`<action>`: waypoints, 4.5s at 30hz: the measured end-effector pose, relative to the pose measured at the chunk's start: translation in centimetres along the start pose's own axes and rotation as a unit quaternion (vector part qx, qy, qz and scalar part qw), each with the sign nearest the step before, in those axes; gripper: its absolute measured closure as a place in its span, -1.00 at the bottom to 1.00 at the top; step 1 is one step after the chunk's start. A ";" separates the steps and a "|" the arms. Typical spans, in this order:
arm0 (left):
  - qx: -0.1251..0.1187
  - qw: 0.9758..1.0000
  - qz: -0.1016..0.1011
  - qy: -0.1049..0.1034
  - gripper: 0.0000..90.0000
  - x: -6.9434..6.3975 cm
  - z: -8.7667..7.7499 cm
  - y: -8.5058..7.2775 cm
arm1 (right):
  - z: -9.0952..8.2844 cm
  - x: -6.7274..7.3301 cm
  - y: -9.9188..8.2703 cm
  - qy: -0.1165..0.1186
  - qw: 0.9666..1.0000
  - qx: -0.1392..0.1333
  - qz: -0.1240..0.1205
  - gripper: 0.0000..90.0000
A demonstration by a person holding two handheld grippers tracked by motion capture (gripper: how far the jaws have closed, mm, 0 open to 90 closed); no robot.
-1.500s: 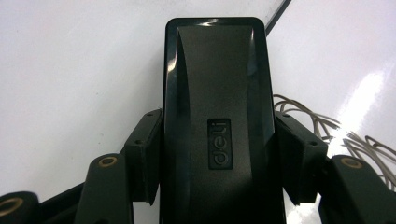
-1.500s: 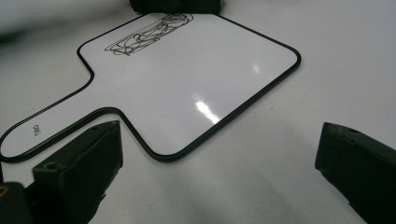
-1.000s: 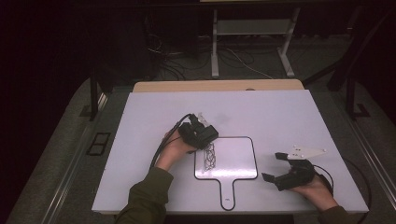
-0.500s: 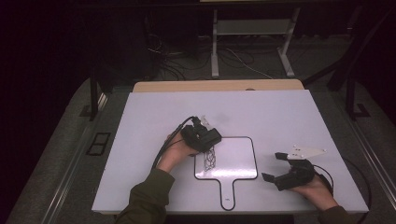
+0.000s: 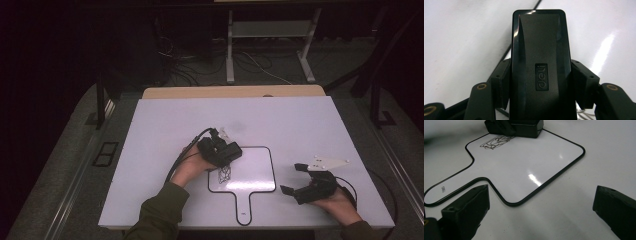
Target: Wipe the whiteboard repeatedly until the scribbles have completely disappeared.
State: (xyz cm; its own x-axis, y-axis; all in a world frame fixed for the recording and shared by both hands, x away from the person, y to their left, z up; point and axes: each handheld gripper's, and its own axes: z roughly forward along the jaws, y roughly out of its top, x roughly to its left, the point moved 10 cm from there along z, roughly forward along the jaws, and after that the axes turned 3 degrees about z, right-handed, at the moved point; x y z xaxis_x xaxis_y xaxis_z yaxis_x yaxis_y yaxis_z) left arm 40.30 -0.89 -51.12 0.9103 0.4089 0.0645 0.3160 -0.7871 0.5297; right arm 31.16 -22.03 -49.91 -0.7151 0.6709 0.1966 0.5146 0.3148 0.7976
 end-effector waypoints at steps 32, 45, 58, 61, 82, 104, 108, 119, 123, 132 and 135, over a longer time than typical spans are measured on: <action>0.004 0.999 -0.028 0.022 -0.13 2.2 -1.1 -1.8 | 0.0 0.0 0.0 -0.001 1.000 0.001 -0.002 -1.00; 0.001 1.000 -0.009 0.001 -0.13 0.2 -0.4 -0.6 | 0.1 0.0 -0.1 0.000 1.000 0.002 -0.002 -1.00; -0.002 1.000 0.001 0.001 -0.13 -0.1 0.3 0.5 | 0.1 0.0 -0.1 0.001 1.000 0.002 -0.002 -1.00; 0.002 1.000 -0.007 0.011 -0.13 0.8 0.1 0.1 | 0.1 -0.1 -0.1 0.000 1.000 0.003 -0.003 -1.00; 0.004 0.999 -0.033 0.029 -0.13 2.6 -0.2 -0.6 | 0.1 0.0 -0.1 0.000 1.000 0.005 -0.002 -1.00; 0.009 0.998 -0.035 0.056 -0.12 3.9 -0.2 -0.6 | 0.1 -0.1 -0.1 0.000 1.000 0.004 -0.002 -1.00; 0.009 0.998 -0.030 0.054 -0.12 3.6 -0.1 -0.4 | 0.1 -0.1 -0.1 -0.001 1.000 0.004 -0.002 -1.00; 0.007 0.996 -0.047 0.071 -0.12 4.7 -0.4 -1.1 | 0.1 -0.1 -0.1 -0.001 1.000 0.002 -0.003 -1.00; 0.010 0.998 -0.030 0.062 -0.12 3.8 -0.2 -0.7 | 0.1 -0.1 -0.1 -0.001 1.000 0.003 -0.003 -1.00; 0.004 0.998 -0.030 0.059 -0.12 3.4 0.0 -0.3 | 0.0 -0.1 -0.1 -0.001 1.000 0.002 -0.003 -1.00; 0.005 0.997 -0.040 0.073 -0.12 4.5 -0.2 -0.8 | 0.0 -0.1 -0.1 -0.001 1.000 0.002 -0.002 -1.00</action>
State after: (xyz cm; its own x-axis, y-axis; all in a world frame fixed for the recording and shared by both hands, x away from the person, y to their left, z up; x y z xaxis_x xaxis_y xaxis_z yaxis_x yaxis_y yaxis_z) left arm 44.05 1.66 -51.03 0.8337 0.5326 0.1456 0.3888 -0.7536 0.5301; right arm 31.22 -22.13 -50.01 -0.7166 0.6706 0.1918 0.5132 0.3208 0.7961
